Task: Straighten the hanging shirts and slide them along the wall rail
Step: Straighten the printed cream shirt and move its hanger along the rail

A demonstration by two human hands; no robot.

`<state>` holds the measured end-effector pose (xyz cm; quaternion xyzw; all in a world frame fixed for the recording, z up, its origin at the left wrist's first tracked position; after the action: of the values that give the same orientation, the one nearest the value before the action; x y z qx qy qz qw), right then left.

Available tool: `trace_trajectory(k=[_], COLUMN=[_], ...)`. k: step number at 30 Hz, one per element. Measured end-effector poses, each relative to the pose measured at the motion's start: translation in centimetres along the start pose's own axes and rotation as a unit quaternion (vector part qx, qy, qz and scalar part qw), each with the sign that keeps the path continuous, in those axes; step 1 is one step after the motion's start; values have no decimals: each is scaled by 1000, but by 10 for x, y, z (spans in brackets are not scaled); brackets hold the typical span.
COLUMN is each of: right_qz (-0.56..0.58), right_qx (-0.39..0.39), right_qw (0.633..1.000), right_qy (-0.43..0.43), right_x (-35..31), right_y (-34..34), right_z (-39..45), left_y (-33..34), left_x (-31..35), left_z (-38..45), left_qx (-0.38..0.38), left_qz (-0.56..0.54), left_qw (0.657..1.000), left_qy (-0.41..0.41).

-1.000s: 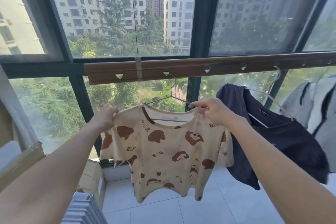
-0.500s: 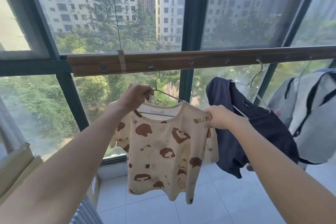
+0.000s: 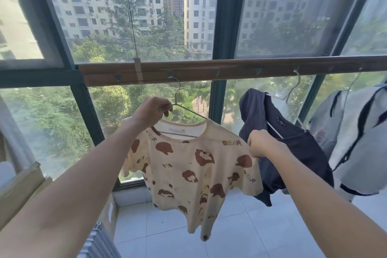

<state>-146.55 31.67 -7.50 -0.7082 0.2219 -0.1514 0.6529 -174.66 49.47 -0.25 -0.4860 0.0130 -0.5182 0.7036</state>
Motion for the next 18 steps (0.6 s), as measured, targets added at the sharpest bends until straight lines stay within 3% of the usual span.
trace_trajectory(k=[3, 5, 7, 10, 15, 18], right_qz=[17, 105, 188, 227, 213, 266], right_qx=[-20, -22, 4, 66, 100, 105], right_qw=[999, 991, 971, 948, 936, 922], right_qy=[-33, -84, -147, -215, -263, -260], right_x=[-12, -32, -59, -98, -135, -152], right_y=[-6, -21, -43, -66, -66, -64], right_z=[-2, -5, -10, -12, -13, -16], left_y=[-2, -5, -11, -29, -64, -80], left_x=[-2, 0, 3, 0, -13, -9], left_z=[0, 0, -2, -8, -28, -35], left_qx=[-26, -46, -57, -52, -52, -24], left_qz=[0, -7, -17, -7, 30, 47], left_qw=[1000, 999, 998, 998, 997, 998], left_qy=[-13, -21, -30, -32, -41, -33])
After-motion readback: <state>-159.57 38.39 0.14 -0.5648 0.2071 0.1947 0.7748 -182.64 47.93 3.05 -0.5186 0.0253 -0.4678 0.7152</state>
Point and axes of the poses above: each hand's wrist, its own z-axis towards the middle knuckle, its own y-axis out of the palm, x = y × z, the point moved 5 cm from there along z, towards the middle knuckle, and after that the axes turned 7 degrees about x, right-handed, at the moved point
